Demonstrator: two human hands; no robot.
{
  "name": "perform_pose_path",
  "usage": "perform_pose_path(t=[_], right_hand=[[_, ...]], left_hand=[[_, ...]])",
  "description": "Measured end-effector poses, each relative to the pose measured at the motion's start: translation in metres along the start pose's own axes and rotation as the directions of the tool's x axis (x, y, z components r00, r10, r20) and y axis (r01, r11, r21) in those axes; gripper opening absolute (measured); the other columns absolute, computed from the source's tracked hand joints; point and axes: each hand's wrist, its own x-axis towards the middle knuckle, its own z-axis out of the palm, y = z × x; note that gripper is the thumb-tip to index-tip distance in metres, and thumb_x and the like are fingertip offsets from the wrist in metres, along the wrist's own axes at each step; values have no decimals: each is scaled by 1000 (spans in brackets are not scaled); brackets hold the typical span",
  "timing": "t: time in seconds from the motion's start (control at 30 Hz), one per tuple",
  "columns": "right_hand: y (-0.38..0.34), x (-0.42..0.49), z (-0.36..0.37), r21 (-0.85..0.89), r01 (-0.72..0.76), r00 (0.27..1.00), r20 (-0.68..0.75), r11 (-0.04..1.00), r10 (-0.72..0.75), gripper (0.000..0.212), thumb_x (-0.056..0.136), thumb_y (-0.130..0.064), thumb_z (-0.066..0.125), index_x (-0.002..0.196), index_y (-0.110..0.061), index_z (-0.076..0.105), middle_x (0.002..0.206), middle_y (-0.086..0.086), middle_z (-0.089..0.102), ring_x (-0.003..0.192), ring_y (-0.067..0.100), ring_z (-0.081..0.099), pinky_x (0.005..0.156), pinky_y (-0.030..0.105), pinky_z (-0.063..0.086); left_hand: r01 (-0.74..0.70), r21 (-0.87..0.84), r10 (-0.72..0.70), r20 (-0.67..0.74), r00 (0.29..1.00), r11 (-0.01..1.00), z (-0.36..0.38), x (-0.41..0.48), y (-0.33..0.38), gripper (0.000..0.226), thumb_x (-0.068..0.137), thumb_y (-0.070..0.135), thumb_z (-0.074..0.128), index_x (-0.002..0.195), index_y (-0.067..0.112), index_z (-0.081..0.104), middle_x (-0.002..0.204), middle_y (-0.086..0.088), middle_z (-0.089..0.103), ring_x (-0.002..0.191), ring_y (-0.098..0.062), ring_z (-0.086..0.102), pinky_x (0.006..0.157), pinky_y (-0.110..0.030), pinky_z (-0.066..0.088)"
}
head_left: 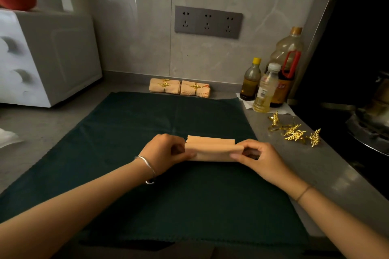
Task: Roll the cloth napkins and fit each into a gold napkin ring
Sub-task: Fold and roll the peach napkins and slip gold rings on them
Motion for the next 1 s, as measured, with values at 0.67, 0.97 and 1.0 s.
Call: perform_pose_path(t=[0.67,0.97,1.0], right_hand=[[-1,29,11,98,-331,939,-63,939,338,36,81,-12,70,109,-17,48,97,-2,59,60,9,52,43,13,42],[6,18,24,-469,215,974,161,857,-157,43,101,-26,34,144,-30,29,152,-21,10,140,-3,1,115,22,3],[6,18,25,-492,213,967,230,844,-110,45,102,-31,27,147,-31,19,152,-22,6,140,-4,-5,116,21,-2]], left_hand=[[275,-279,-244,142,959,920,23,60,3,19,88,31,61,101,21,71,105,5,66,92,-6,57,82,-19,42],[285,-299,-257,129,958,911,27,64,1,13,85,26,66,96,23,72,96,9,65,86,-2,56,81,-17,41],[279,-279,-249,137,959,919,26,65,1,14,85,27,65,97,24,71,99,8,66,88,-3,55,82,-17,41]])
